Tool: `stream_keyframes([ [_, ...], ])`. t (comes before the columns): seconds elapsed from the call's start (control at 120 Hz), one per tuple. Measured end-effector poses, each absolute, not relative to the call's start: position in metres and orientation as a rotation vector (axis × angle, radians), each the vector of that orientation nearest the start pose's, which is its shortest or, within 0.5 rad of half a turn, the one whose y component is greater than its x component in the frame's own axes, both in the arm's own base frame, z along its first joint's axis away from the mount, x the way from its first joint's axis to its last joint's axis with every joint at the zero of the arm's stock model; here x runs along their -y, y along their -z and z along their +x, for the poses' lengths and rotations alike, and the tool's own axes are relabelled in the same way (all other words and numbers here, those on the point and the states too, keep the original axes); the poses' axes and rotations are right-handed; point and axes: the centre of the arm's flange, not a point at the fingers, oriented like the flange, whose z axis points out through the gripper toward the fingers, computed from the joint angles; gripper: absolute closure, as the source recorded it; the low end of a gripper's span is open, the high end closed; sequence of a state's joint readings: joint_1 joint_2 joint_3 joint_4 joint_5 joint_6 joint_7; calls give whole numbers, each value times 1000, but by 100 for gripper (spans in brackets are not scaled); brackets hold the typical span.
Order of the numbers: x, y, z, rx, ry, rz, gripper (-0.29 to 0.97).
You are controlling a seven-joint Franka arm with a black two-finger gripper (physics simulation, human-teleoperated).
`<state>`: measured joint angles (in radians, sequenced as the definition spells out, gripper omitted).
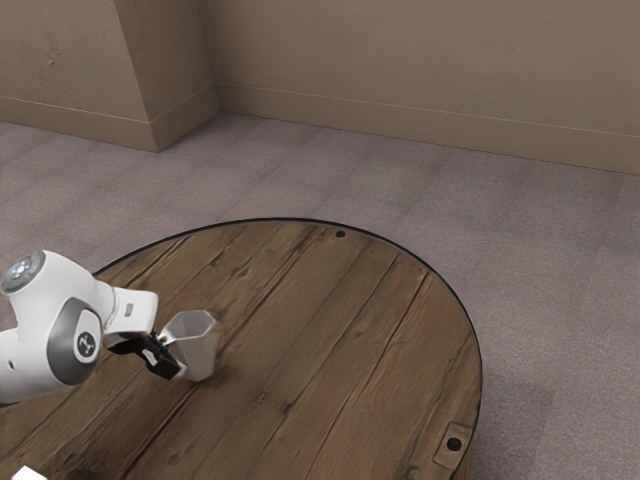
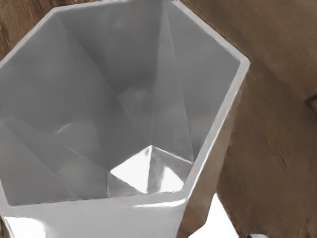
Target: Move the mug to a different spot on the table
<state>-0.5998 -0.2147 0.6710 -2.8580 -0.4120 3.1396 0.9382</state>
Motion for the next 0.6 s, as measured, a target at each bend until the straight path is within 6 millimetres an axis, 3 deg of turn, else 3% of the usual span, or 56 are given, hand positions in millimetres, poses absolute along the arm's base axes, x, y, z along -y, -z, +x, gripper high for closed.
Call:
stream_keyframes([
  [0.233, -46, -295, 387, -719, 761, -3014, 8],
  [0.4, -56, -299, 385, -747, 736, -3058, 4],
  [0.6, -69, -344, 401, -871, 815, -2943, 1],
])
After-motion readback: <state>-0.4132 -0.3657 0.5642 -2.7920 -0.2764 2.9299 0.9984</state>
